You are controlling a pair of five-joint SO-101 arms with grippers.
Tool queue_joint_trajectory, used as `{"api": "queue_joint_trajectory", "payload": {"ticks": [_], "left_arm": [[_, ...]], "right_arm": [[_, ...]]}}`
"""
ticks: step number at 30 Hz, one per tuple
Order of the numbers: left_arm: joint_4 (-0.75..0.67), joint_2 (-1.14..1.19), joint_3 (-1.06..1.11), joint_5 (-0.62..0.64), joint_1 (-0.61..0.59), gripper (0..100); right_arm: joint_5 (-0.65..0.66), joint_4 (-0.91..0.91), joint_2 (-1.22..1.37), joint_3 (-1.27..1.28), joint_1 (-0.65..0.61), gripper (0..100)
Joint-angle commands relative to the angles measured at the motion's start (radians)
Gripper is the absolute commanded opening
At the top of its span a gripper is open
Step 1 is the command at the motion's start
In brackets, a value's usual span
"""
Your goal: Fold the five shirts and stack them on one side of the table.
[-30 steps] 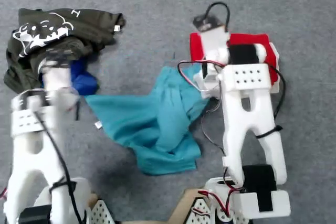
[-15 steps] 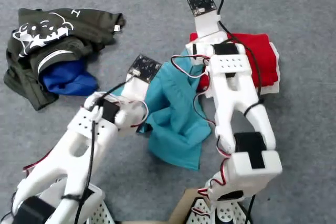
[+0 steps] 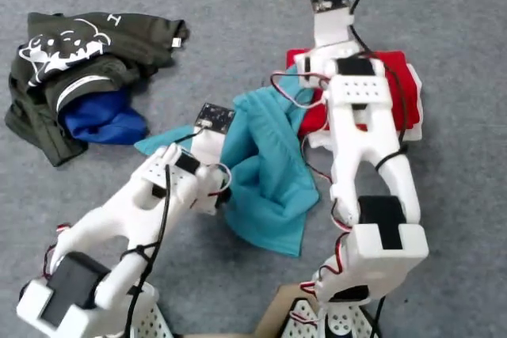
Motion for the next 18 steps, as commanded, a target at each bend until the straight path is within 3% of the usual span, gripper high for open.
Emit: {"api": "queue_joint_trajectory", "payload": {"ticks": [1, 6, 12, 15, 18], "left_arm": [[-0.009, 0.005, -0.084, -0.005, -0.018, 3], [-0.002, 0.005, -0.147, -0.006, -0.134, 3], [0.011, 0.015, -0.254, -0.002, -0.409, 3], [0.109, 0.049, -0.346, -0.002, -0.501, 7], [0.226, 0.137, -0.444, 0.006, -0.513, 16]], "right_arm": [[0.002, 0.084, -0.007, -0.128, 0.008, 30.8], [0.002, 0.296, -0.007, -0.302, 0.012, 30.8], [-0.006, 0.549, -0.004, -0.501, 0.011, 30.7], [-0.006, 0.707, -0.005, -0.578, 0.011, 30.7], [-0.006, 0.887, -0.005, -0.639, 0.011, 30.7]]}}
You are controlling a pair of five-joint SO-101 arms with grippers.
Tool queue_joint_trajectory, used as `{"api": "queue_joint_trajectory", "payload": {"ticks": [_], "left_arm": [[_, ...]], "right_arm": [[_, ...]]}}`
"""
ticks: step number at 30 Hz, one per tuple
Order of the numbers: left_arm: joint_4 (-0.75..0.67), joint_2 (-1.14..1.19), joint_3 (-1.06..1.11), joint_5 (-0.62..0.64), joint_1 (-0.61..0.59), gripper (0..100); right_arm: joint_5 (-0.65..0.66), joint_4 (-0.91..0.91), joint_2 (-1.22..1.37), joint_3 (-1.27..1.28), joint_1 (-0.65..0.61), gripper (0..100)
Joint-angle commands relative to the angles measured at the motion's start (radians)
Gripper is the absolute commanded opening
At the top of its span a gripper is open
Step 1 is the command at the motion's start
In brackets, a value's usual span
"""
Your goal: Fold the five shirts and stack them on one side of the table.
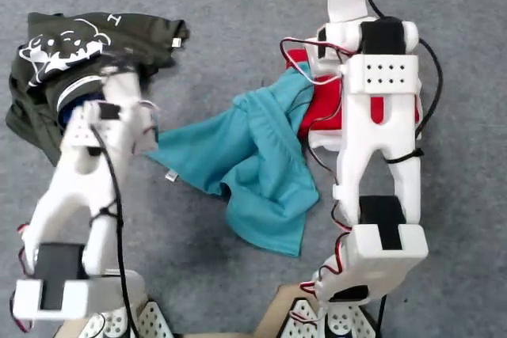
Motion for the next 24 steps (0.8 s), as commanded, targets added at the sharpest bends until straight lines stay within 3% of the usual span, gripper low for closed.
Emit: {"api": "queue_joint_trajectory", "payload": {"ticks": [1, 4, 9, 18, 21, 24], "left_arm": [[0.115, 0.086, -0.147, 0.026, -0.013, 17], [0.147, 0.222, -0.223, 0.092, 0.015, 18], [0.153, 0.454, -0.351, 0.207, 0.025, 18], [0.147, 0.560, -0.414, 0.232, 0.025, 15], [0.150, 0.560, -0.435, 0.230, 0.008, 2], [0.147, 0.560, -0.456, 0.230, -0.005, 3]], "right_arm": [[-0.009, 0.183, -0.007, -0.096, 0.008, 30.7], [-0.071, 0.178, -0.048, -0.044, 0.034, 25.2], [-0.086, 0.178, -0.202, 0.213, 0.032, 5.0], [-0.086, 0.176, -0.524, 0.829, 0.029, 7.4], [-0.094, 0.169, -0.564, 0.977, -0.028, 7.4], [-0.157, 0.144, -0.559, 1.072, -0.144, 7.4]]}}
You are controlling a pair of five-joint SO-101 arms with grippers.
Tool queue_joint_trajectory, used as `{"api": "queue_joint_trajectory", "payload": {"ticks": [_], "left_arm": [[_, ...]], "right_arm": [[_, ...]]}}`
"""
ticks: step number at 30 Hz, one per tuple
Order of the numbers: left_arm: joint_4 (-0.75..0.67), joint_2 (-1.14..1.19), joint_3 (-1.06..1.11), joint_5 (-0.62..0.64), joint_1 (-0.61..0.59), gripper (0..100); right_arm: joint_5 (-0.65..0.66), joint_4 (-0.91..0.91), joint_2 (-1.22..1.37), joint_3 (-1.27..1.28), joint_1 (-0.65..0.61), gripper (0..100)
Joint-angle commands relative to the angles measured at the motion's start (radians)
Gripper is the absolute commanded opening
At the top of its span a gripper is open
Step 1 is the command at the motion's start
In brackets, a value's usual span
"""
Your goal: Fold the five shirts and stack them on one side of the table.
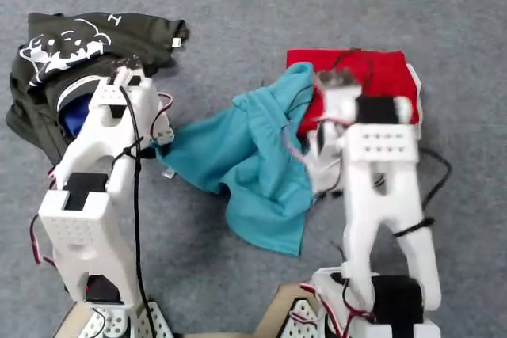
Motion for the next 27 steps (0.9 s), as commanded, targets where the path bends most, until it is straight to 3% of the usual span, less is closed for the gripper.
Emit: {"api": "queue_joint_trajectory", "payload": {"ticks": [1, 6, 15, 23, 27], "left_arm": [[-0.011, -0.002, -0.044, 0.008, -0.044, 2], [-0.011, -0.002, -0.130, 0.014, -0.088, 3], [-0.003, -0.002, -0.245, 0.015, -0.180, 3], [-0.008, -0.002, -0.272, 0.015, -0.191, 3], [-0.011, -0.002, -0.272, 0.015, -0.188, 3]], "right_arm": [[-0.101, -0.040, -0.027, 0.093, -0.129, 7.5], [-0.204, -0.158, 0.007, 0.166, -0.276, 7.6], [-0.282, -0.258, 0.232, 0.170, -0.282, 24.9], [-0.290, -0.334, 0.387, 0.157, -0.351, 12.9], [-0.304, -0.316, 0.389, 0.140, -0.356, 14.3]]}}
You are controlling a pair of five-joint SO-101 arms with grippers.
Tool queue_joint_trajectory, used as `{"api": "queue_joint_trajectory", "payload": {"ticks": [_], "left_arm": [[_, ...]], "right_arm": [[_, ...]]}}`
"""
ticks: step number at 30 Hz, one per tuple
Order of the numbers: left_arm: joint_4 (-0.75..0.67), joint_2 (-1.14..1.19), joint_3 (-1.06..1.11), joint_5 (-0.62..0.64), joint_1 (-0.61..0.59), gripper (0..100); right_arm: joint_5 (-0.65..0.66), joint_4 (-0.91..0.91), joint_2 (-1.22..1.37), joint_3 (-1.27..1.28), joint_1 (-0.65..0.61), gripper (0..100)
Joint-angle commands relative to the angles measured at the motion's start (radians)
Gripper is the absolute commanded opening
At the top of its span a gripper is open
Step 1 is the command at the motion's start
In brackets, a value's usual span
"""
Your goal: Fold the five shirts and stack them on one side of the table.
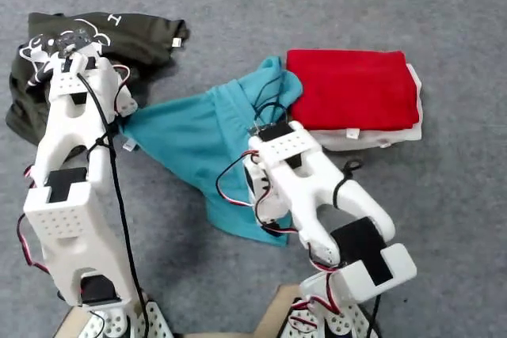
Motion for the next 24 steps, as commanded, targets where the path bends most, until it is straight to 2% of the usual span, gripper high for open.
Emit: {"api": "queue_joint_trajectory", "payload": {"ticks": [1, 7, 16, 20, 24], "left_arm": [[-0.008, -0.012, -0.058, 0.011, -0.018, 3], [-0.008, -0.012, -0.058, 0.011, -0.018, 3], [-0.008, -0.012, -0.058, 0.011, -0.019, 3], [-0.008, -0.012, -0.058, 0.008, -0.025, 3], [-0.008, -0.012, -0.058, 0.006, -0.025, 3]], "right_arm": [[-0.037, 0.015, 0.002, -0.033, -0.014, 16.1], [-0.078, -0.011, 0.010, -0.027, -0.015, 27.6], [-0.173, -0.170, 0.012, 0.033, -0.121, 27.9], [-0.184, -0.252, 0.012, 0.101, -0.123, 27.9], [-0.184, -0.255, 0.012, 0.110, -0.114, 27.9]]}}
